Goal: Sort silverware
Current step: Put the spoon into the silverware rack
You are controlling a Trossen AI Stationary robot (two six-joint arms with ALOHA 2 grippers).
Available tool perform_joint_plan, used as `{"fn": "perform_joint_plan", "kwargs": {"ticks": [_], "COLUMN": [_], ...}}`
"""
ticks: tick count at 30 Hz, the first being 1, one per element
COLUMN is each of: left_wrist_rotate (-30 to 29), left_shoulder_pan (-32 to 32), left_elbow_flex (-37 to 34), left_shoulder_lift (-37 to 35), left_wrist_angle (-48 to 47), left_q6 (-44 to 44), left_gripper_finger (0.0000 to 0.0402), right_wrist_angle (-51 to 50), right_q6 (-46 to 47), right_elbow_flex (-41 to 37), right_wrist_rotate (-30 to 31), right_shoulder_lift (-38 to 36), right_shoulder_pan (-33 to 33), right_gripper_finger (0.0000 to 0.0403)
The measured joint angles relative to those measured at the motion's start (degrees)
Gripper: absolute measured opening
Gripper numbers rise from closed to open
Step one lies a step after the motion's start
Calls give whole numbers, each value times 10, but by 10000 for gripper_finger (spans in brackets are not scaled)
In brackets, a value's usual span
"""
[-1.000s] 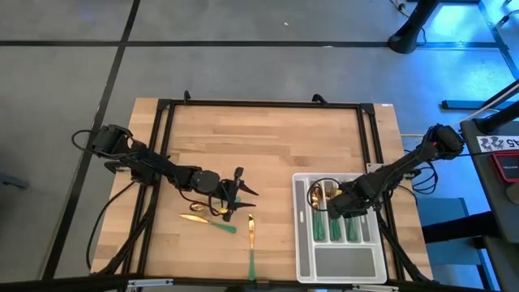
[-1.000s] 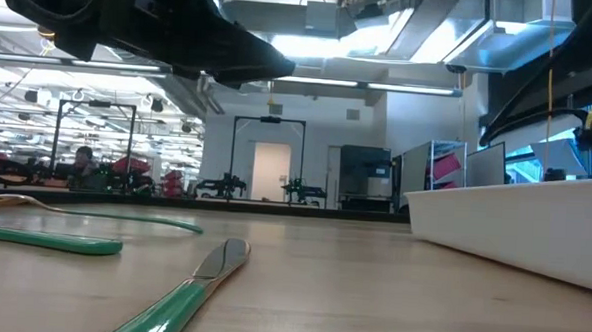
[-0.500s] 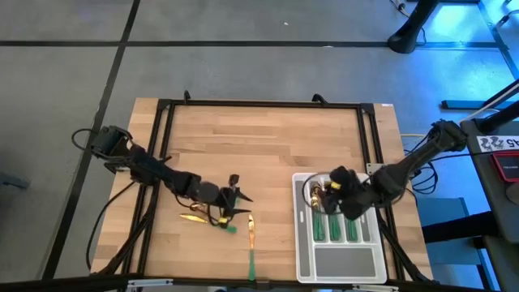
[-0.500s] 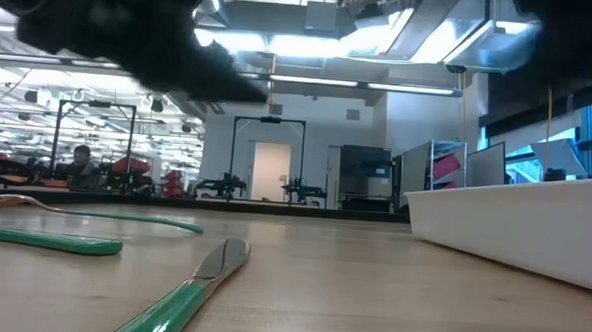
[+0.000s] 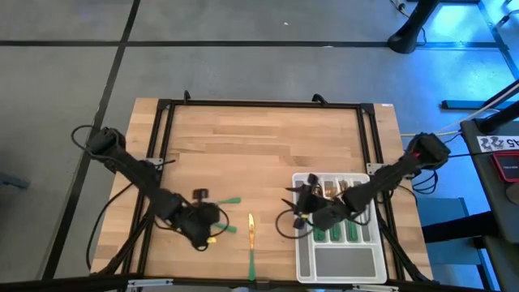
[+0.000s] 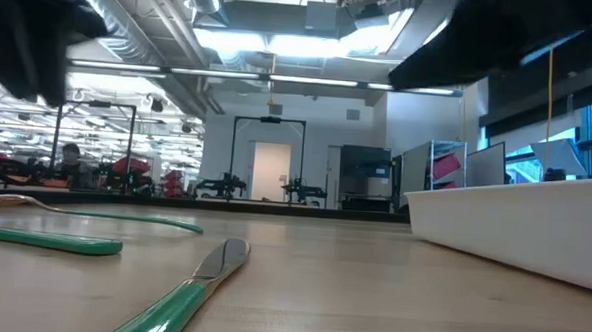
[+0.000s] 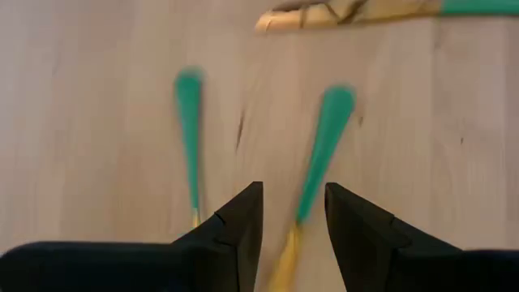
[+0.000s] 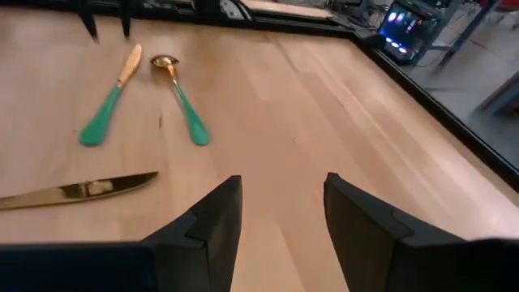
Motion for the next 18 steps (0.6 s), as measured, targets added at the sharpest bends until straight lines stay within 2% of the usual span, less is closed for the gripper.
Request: {"fn": "perform_joint_plan", "kwargs": {"ticks": [3,6,8,13,18], "left_wrist_rotate": [-44,-58,-57,-56,-63], "left_shoulder_pan": [-25,-31,-32,-49,-84], "left_elbow_flex": [0,-35,-67,-128,-152], "left_shoulder_lift": [0,0,0,0,0], "left_wrist_angle": [-61,-88,-102,-113,-105], "left_q6": [-146,-213,-246,-275,-236], "left_gripper_finger": [125,134,143,162,174], "right_wrist_angle": [52,60,53,53,56], "right_q6": [-22,-25,-7,-3,-45], "right_elbow_flex": [0,0,0,0,0], "right_wrist_rotate": [-37,-88,-96,-89,-66], "right_shoulder_lift": [31,42,42,25,22], "right_shoulder_pan": [-26,-43,-44,-27,-35], "right_gripper_finger": [172,172,172,172,172]}}
